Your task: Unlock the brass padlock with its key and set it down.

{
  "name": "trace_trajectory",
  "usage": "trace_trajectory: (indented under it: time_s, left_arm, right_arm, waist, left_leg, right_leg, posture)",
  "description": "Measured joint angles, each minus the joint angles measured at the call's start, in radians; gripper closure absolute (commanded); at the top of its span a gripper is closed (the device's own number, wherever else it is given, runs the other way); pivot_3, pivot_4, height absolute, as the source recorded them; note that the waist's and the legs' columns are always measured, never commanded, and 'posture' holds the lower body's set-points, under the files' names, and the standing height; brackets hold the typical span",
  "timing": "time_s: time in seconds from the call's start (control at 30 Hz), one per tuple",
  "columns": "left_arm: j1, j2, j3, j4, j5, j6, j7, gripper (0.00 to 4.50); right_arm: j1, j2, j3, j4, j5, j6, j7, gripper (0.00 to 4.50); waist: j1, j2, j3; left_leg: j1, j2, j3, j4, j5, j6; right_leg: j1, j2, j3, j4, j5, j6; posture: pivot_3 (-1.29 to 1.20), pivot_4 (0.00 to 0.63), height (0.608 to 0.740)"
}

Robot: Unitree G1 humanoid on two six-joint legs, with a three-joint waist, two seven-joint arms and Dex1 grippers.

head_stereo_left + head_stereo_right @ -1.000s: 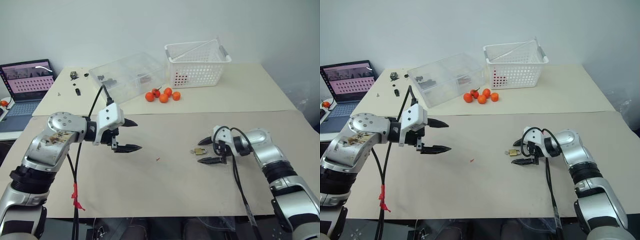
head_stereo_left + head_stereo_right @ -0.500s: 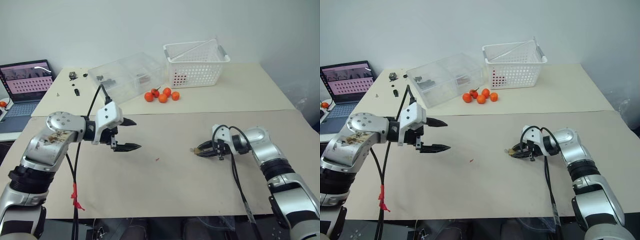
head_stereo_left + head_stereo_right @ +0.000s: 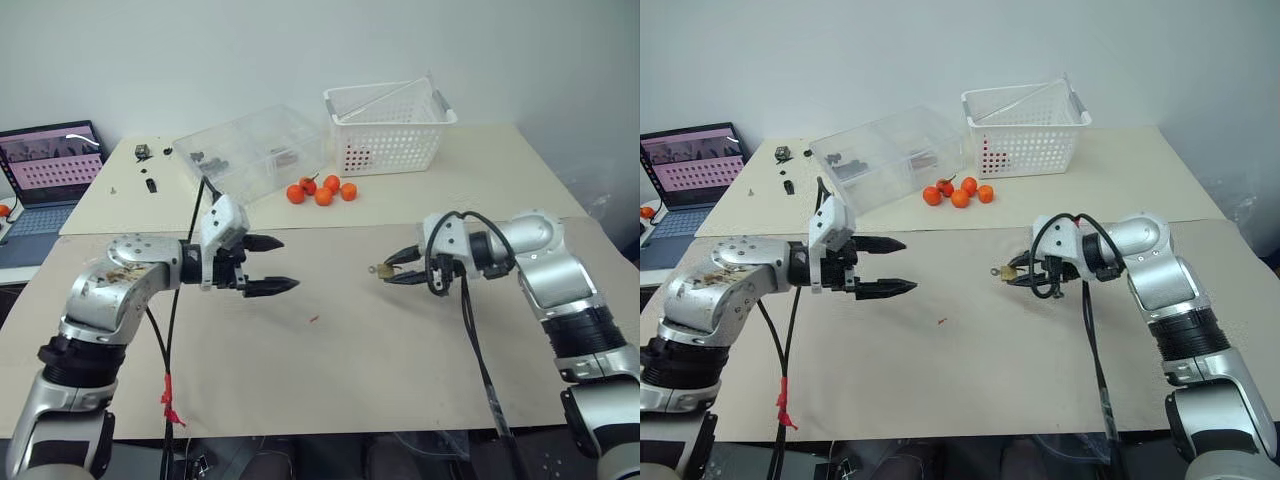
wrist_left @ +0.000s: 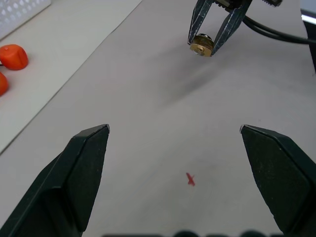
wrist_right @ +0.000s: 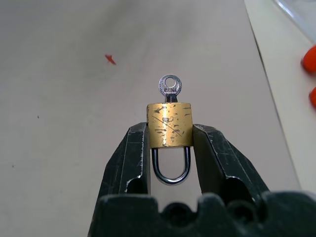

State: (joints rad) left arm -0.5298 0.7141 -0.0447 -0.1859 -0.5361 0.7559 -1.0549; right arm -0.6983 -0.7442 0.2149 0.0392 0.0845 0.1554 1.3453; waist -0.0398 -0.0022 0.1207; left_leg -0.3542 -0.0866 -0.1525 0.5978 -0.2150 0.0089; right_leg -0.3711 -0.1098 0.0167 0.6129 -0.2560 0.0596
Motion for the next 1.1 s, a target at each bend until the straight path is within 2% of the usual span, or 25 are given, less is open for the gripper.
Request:
trace_trajectory:
  time_s: [0.27, 0.37, 0.53, 0.83, 1.1]
  left_arm:
    - [-0.004, -0.041, 0.031, -0.001, -0.171, 0.258, 0.063, 0.0]
    - [-0.008, -0.056, 0.03, 0.0, -0.181, 0.296, 0.088, 0.69]
    - [-0.016, -0.107, 0.025, 0.004, -0.2, 0.326, 0.129, 2.63]
    - [-0.095, -0.222, 0.026, 0.013, -0.257, 0.425, 0.215, 2.63]
    - [-0.108, -0.248, 0.024, 0.027, -0.263, 0.446, 0.259, 2.63]
  right_arm:
    - [0.031, -0.005, 0.059, -0.055, -0.099, -0.1, -0.044, 3.6]
    - [0.041, -0.005, 0.067, -0.051, -0.105, -0.112, -0.053, 3.6]
    - [0.041, -0.005, 0.067, -0.056, -0.105, -0.112, -0.074, 3.6]
    - [0.033, 0.002, 0.066, -0.139, -0.101, -0.08, -0.111, 3.6]
    - [0.015, 0.002, 0.063, -0.178, -0.102, -0.075, -0.142, 3.6]
  waist:
    - [0.002, 0.0, 0.0]
    - [0.003, 0.0, 0.0]
    - [0.002, 0.0, 0.0]
    - [0.013, 0.0, 0.0]
    - [0.015, 0.0, 0.0]
  left_leg:
    - [0.0, -0.001, 0.0, 0.001, 0.0, 0.0]
    - [0.0, -0.001, 0.0, 0.001, 0.0, 0.0]
    - [0.0, 0.0, 0.0, 0.001, 0.0, 0.0]
    - [0.0, -0.001, 0.0, 0.002, 0.0, 0.0]
    - [0.0, -0.001, 0.0, 0.002, 0.0, -0.001]
  right_leg:
    - [0.0, 0.0, 0.0, 0.0, 0.0, 0.0]
    - [0.0, -0.001, 0.0, 0.0, 0.0, 0.0]
    - [0.0, 0.0, 0.0, 0.0, 0.0, -0.001]
    - [0.001, -0.002, 0.0, -0.001, 0.0, -0.001]
    - [0.001, -0.001, 0.001, -0.001, 0.0, -0.001]
  posture:
    - [0.0, 0.15, 0.74]
    - [0.0, 0.15, 0.74]
    - [0.0, 0.15, 0.74]
    - [0.0, 0.15, 0.74]
    - [0.0, 0.15, 0.74]
